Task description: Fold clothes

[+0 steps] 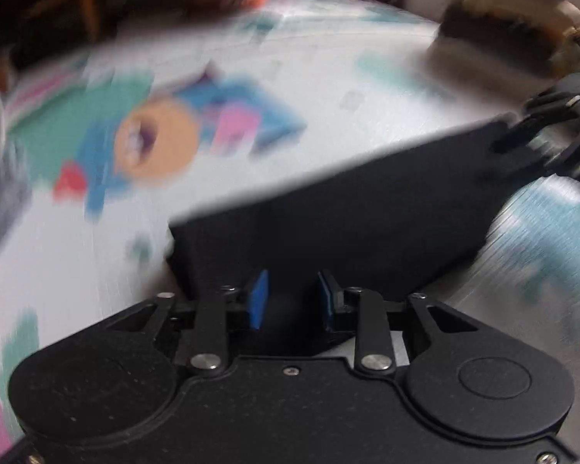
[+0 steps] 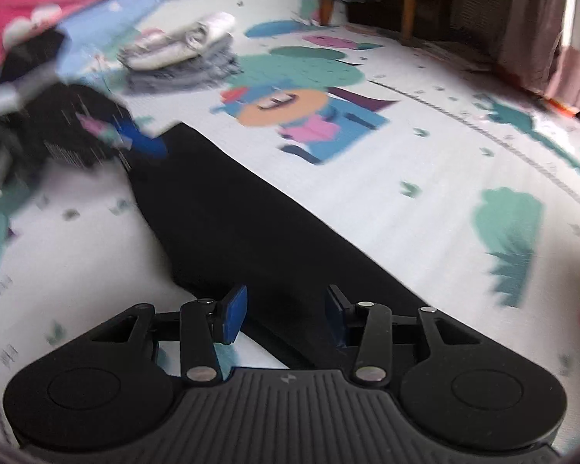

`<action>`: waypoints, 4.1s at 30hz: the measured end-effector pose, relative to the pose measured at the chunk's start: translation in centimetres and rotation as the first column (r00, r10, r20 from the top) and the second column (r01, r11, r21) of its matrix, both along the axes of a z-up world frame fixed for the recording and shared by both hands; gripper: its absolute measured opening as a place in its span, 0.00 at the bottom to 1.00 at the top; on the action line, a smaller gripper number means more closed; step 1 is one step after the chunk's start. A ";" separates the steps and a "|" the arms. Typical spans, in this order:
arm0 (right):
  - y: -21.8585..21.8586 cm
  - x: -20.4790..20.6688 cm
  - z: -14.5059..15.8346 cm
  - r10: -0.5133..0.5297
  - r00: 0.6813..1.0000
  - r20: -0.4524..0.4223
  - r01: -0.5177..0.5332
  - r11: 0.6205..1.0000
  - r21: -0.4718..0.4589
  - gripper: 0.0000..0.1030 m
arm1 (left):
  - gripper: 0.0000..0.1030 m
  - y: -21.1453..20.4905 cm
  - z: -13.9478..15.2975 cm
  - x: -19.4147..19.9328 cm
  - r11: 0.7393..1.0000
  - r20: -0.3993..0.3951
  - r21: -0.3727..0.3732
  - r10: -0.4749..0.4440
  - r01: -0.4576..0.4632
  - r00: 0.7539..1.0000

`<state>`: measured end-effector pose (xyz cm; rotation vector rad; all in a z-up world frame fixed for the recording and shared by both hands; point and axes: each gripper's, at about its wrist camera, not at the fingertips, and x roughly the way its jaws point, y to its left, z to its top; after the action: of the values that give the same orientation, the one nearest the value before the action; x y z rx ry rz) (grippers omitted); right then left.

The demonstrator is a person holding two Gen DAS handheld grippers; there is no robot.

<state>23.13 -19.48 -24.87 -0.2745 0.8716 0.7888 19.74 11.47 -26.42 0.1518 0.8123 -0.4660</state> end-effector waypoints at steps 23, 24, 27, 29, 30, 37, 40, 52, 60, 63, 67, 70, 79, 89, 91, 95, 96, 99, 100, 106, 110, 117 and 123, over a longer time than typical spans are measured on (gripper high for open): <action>-7.8 0.3 0.0 -0.255 0.965 0.065 0.252 0.967 0.046 0.47 | 0.40 0.8 0.1 0.1 0.998 -0.022 -0.015 -0.057 0.057 0.998; -8.6 0.9 0.1 -0.271 0.959 0.076 0.269 0.962 0.042 0.47 | 0.40 0.7 0.1 0.2 0.999 -0.027 -0.020 -0.051 0.050 0.998; -9.5 3.2 -0.3 -0.201 0.974 0.099 0.207 0.977 -0.055 0.46 | 0.40 0.3 0.8 0.5 0.998 -0.046 -0.006 -0.061 0.061 0.997; -9.5 4.7 -0.9 -0.135 0.988 0.075 0.143 0.983 -0.117 0.42 | 0.40 0.0 1.7 0.6 0.995 -0.034 -0.012 -0.095 0.095 0.995; -9.4 5.5 -1.1 -0.102 0.993 0.061 0.110 0.983 -0.147 0.41 | 0.40 -0.2 2.1 0.7 0.993 -0.021 -0.010 -0.114 0.114 0.993; -8.3 7.1 -1.9 0.036 0.997 -0.064 -0.049 0.975 -0.218 0.13 | 0.40 -0.2 1.5 3.5 0.992 -0.051 0.042 -0.116 0.118 0.992; -7.4 7.0 -1.8 0.078 0.995 -0.057 -0.090 0.964 -0.252 0.04 | 0.40 -0.1 0.9 3.3 0.992 -0.062 0.042 -0.114 0.116 0.992; -8.1 7.9 -0.8 -0.078 0.995 0.061 0.092 0.957 -0.275 0.43 | 0.42 0.0 0.9 3.0 0.992 -0.067 0.041 -0.113 0.115 0.991; -14.1 5.4 0.8 -0.303 0.953 0.029 0.304 0.949 -0.084 0.46 | 0.42 1.3 1.5 2.3 0.998 -0.064 -0.040 -0.060 0.058 0.996; -14.5 5.5 -0.9 -0.313 0.950 -0.005 0.310 0.943 -0.120 0.44 | 0.42 1.2 1.2 2.0 0.998 -0.075 -0.034 -0.060 0.057 0.995; -15.4 6.6 -1.2 -0.363 0.930 -0.063 0.361 0.932 -0.045 0.16 | 0.43 0.8 1.0 1.9 0.998 -0.081 -0.035 -0.061 0.058 0.995; -15.8 7.1 -1.0 -0.384 0.919 -0.090 0.386 0.922 0.007 0.05 | 0.43 0.9 0.9 2.0 0.997 -0.081 -0.035 -0.065 0.062 0.995; -16.2 8.3 -0.1 -0.466 0.875 -0.132 0.478 0.875 0.079 0.05 | 0.44 0.8 0.7 2.0 0.997 -0.082 -0.027 -0.078 0.076 0.994; -13.7 5.4 1.2 -0.469 0.870 0.151 0.478 0.877 -0.033 0.49 | 0.44 1.0 1.0 1.8 0.997 -0.074 -0.032 -0.073 0.070 0.995; -11.3 3.9 1.5 -0.344 0.916 0.208 0.362 0.931 -0.051 0.48 | 0.44 1.0 1.5 1.5 0.997 -0.061 -0.049 -0.067 0.064 0.996; -6.6 3.1 0.1 -0.180 0.969 0.170 0.193 0.979 -0.061 0.45 | 0.44 1.5 1.8 1.0 0.996 -0.069 -0.094 -0.006 0.000 0.998; -6.2 3.7 -0.9 -0.195 0.972 0.134 0.206 0.976 -0.074 0.45 | 0.44 1.9 2.0 0.8 0.994 -0.066 -0.104 0.015 -0.022 0.998; -6.9 4.8 -2.9 -0.249 0.965 0.078 0.251 0.968 -0.018 0.51 | 0.44 2.9 2.6 0.1 0.987 -0.051 -0.137 0.083 -0.090 0.995; -7.0 4.8 -2.5 -0.252 0.965 0.071 0.253 0.967 -0.019 0.50 | 0.44 3.4 3.1 -0.2 0.979 -0.032 -0.155 0.129 -0.133 0.991; -9.9 2.7 0.2 -0.369 0.923 0.109 0.365 0.929 0.051 0.53 | 0.50 8.0 2.9 -1.1 0.847 -0.164 -0.332 0.382 -0.416 0.909; -14.1 2.4 -0.7 -0.596 0.801 -0.059 0.598 0.793 0.115 0.58 | 0.53 9.4 1.1 -2.0 0.763 -0.300 -0.404 0.409 -0.504 0.862; -15.0 1.8 -3.3 -0.628 0.744 -0.230 0.662 0.739 0.122 0.46 | 0.42 8.4 -1.0 -1.7 0.666 -0.440 -0.452 0.413 -0.594 0.798; -16.0 1.2 -3.1 -0.625 0.714 -0.316 0.683 0.721 0.118 0.22 | 0.24 9.3 -1.0 -2.5 0.701 -0.453 -0.433 0.374 -0.566 0.809</action>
<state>24.30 -35.43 -27.97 0.3542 1.0224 0.2335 17.21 20.79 -27.42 -0.6978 0.9770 -0.2073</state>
